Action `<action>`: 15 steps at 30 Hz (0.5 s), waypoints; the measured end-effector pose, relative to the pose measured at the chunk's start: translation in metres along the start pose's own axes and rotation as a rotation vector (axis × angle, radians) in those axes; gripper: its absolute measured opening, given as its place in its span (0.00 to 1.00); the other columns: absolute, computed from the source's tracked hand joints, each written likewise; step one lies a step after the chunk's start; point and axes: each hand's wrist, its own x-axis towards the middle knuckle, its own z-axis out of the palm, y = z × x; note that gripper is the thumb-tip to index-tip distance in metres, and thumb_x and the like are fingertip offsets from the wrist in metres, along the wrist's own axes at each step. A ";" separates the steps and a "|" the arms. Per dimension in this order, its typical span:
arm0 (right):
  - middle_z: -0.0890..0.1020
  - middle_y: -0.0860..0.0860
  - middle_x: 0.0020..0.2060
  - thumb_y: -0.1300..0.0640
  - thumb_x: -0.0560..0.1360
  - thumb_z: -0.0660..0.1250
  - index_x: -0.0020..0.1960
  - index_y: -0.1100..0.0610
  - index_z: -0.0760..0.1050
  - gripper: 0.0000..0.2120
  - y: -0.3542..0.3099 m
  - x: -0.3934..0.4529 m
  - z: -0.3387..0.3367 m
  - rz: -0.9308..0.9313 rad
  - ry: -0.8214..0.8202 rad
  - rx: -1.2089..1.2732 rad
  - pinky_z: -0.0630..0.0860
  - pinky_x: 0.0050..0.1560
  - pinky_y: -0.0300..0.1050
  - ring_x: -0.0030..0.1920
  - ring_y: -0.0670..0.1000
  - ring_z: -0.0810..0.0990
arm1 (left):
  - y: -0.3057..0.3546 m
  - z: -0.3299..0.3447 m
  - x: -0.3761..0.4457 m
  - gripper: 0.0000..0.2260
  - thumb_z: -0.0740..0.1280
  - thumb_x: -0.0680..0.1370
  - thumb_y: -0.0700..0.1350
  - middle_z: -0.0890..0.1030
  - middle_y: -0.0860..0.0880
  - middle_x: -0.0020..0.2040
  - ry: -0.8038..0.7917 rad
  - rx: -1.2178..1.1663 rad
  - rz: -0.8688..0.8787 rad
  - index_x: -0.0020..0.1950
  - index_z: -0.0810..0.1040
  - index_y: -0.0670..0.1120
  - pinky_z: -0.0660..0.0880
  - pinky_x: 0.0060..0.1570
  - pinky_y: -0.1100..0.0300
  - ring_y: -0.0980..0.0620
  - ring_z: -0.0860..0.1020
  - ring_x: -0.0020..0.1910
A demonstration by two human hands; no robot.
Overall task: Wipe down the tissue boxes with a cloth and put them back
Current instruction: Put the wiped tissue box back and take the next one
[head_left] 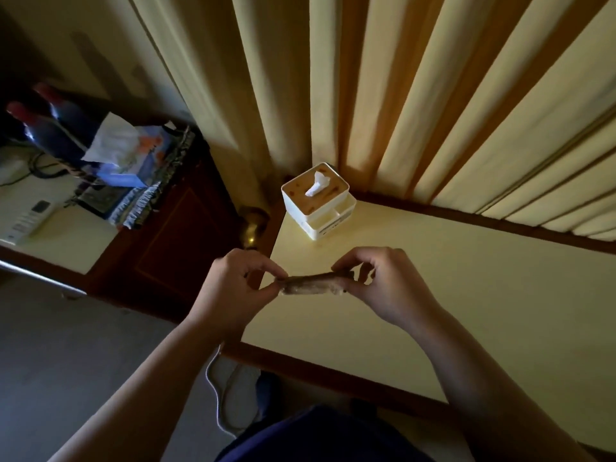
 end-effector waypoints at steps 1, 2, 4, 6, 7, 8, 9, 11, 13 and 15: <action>0.84 0.34 0.42 0.51 0.74 0.80 0.50 0.42 0.85 0.08 -0.003 0.001 0.016 0.032 0.002 0.016 0.78 0.42 0.33 0.44 0.42 0.82 | -0.014 -0.005 0.003 0.13 0.80 0.72 0.43 0.83 0.60 0.40 -0.051 0.017 0.012 0.44 0.84 0.61 0.79 0.36 0.57 0.54 0.80 0.41; 0.84 0.34 0.42 0.51 0.74 0.80 0.50 0.42 0.85 0.07 -0.004 0.002 0.035 0.067 -0.002 0.038 0.78 0.41 0.33 0.43 0.42 0.82 | -0.028 -0.009 0.006 0.13 0.80 0.72 0.42 0.82 0.61 0.40 -0.099 0.021 0.007 0.44 0.84 0.61 0.76 0.34 0.63 0.54 0.80 0.40; 0.85 0.35 0.40 0.52 0.74 0.80 0.49 0.43 0.86 0.06 -0.001 0.005 0.072 0.151 -0.035 0.065 0.77 0.41 0.32 0.41 0.41 0.83 | -0.057 -0.012 0.009 0.14 0.79 0.73 0.40 0.81 0.64 0.41 -0.186 0.016 -0.024 0.44 0.83 0.60 0.73 0.35 0.70 0.59 0.79 0.43; 0.86 0.36 0.40 0.52 0.73 0.80 0.49 0.44 0.86 0.06 0.004 0.005 0.105 0.231 -0.080 0.083 0.75 0.41 0.32 0.39 0.40 0.83 | -0.088 -0.011 0.009 0.15 0.78 0.73 0.39 0.83 0.63 0.41 -0.298 0.005 -0.091 0.43 0.82 0.60 0.74 0.41 0.72 0.64 0.80 0.45; 0.86 0.37 0.41 0.52 0.73 0.80 0.48 0.44 0.86 0.06 0.006 0.004 0.119 0.261 -0.098 0.105 0.74 0.40 0.32 0.39 0.40 0.83 | -0.102 -0.011 0.009 0.14 0.78 0.73 0.40 0.84 0.61 0.41 -0.360 -0.005 -0.126 0.43 0.82 0.60 0.77 0.43 0.70 0.64 0.81 0.45; 0.86 0.37 0.41 0.53 0.73 0.80 0.48 0.45 0.87 0.06 0.007 0.002 0.132 0.293 -0.120 0.128 0.73 0.40 0.31 0.39 0.40 0.83 | -0.116 -0.012 0.010 0.12 0.79 0.73 0.42 0.84 0.59 0.41 -0.417 -0.012 -0.153 0.44 0.83 0.59 0.80 0.45 0.65 0.63 0.82 0.45; 0.86 0.38 0.41 0.53 0.73 0.80 0.48 0.45 0.87 0.06 0.009 0.000 0.143 0.324 -0.148 0.147 0.74 0.41 0.31 0.40 0.40 0.83 | -0.127 -0.012 0.011 0.11 0.80 0.72 0.44 0.85 0.59 0.42 -0.464 -0.017 -0.173 0.46 0.83 0.58 0.82 0.48 0.58 0.62 0.82 0.45; 0.87 0.40 0.42 0.52 0.73 0.80 0.49 0.46 0.87 0.06 0.010 0.001 0.162 0.388 -0.200 0.168 0.76 0.44 0.33 0.43 0.39 0.83 | -0.145 -0.013 0.015 0.12 0.80 0.72 0.46 0.85 0.58 0.43 -0.529 -0.032 -0.208 0.50 0.82 0.57 0.83 0.50 0.54 0.61 0.83 0.45; 0.86 0.40 0.44 0.51 0.73 0.80 0.50 0.46 0.86 0.07 0.017 0.005 0.180 0.452 -0.226 0.169 0.78 0.50 0.38 0.46 0.38 0.83 | -0.161 -0.007 0.021 0.13 0.80 0.72 0.48 0.85 0.56 0.43 -0.557 -0.038 -0.247 0.53 0.82 0.55 0.83 0.51 0.53 0.61 0.83 0.44; 0.85 0.40 0.49 0.49 0.74 0.80 0.56 0.45 0.84 0.12 0.024 0.012 0.195 0.520 -0.229 0.178 0.78 0.54 0.41 0.49 0.38 0.81 | -0.174 0.002 0.028 0.17 0.79 0.71 0.56 0.85 0.57 0.45 -0.534 0.010 -0.291 0.57 0.81 0.54 0.83 0.51 0.51 0.61 0.83 0.43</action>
